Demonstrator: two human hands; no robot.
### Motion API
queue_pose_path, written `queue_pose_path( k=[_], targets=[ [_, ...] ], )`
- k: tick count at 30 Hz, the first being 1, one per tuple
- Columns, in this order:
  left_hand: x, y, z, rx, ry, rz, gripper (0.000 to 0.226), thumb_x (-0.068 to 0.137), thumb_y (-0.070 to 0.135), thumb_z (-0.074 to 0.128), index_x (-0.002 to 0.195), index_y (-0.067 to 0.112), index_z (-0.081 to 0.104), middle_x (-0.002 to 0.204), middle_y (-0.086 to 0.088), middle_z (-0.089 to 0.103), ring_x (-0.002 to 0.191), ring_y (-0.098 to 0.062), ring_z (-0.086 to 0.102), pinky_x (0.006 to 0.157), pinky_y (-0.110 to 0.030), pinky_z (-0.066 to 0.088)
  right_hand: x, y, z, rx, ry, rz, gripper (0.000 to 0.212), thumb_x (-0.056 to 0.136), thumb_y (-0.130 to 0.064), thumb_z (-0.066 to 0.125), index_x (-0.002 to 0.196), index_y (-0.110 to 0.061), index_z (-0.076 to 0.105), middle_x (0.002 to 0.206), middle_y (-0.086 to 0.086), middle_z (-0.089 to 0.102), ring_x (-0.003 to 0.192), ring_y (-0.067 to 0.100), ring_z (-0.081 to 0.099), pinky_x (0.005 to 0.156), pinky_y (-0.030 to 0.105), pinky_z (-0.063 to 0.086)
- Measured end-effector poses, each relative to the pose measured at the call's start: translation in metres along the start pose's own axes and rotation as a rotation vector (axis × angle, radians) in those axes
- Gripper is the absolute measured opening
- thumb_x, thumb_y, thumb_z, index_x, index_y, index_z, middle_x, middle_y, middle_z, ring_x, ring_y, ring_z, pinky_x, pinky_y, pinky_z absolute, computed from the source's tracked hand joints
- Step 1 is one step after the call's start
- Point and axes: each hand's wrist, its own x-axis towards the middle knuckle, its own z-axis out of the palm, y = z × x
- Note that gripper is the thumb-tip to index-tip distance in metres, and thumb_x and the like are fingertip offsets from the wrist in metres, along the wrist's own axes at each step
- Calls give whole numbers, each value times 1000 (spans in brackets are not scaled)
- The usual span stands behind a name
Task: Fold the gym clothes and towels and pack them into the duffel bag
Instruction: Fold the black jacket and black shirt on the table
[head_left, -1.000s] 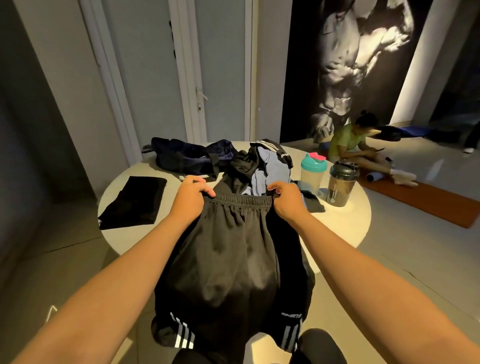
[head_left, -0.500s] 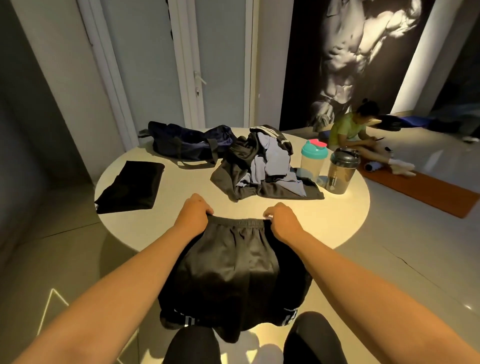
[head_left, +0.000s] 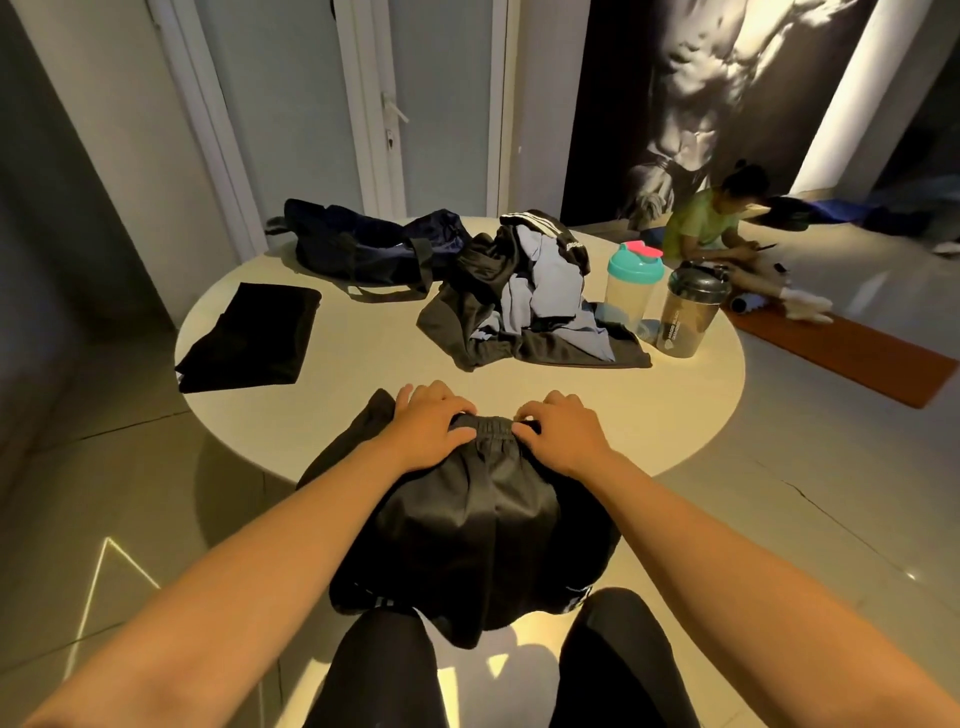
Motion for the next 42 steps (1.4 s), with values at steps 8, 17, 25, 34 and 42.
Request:
queue_pose_path(
  k=[8, 17, 25, 34, 42],
  targets=[
    [2, 3, 7, -130, 169, 9, 26, 102, 38, 55, 120, 20, 60, 117, -4, 59, 103, -31, 57, 96, -41, 41, 9, -9, -22, -24, -34, 60, 27, 103, -40, 47, 124, -26, 57, 128, 8, 51, 122, 33, 44, 97, 47, 31],
    [1, 1, -19, -63, 310, -92, 31, 94, 54, 59, 109, 27, 63, 100, 5, 65, 92, -19, 58, 90, -36, 40, 9, -5, -33, 61, 174, 112, 19, 101, -33, 53, 113, -23, 63, 117, 5, 66, 108, 31, 59, 87, 41, 40],
    [-10, -15, -24, -38, 51, -359, 49, 88, 65, 56, 116, 25, 58, 119, -5, 49, 107, -30, 55, 92, -41, 48, 3, -10, -40, 166, 349, 240, 17, 101, -29, 53, 111, -16, 58, 114, 11, 55, 99, 33, 59, 71, 37, 42],
    [-3, 39, -14, -392, 361, -296, 25, 97, 34, 63, 104, 14, 51, 106, -7, 52, 85, -23, 50, 68, -30, 38, -5, -14, -70, 658, -97, 288, 20, 89, -8, 65, 108, -3, 69, 111, 14, 67, 85, 22, 60, 69, 30, 47],
    [-3, 56, -21, -643, 368, -246, 27, 88, 21, 75, 101, 15, 52, 97, 1, 59, 86, -19, 57, 61, -22, 40, -6, -36, -50, 1004, 161, 317, 19, 89, -8, 69, 107, -15, 69, 87, 4, 61, 66, 14, 54, 58, 23, 41]
  ],
)
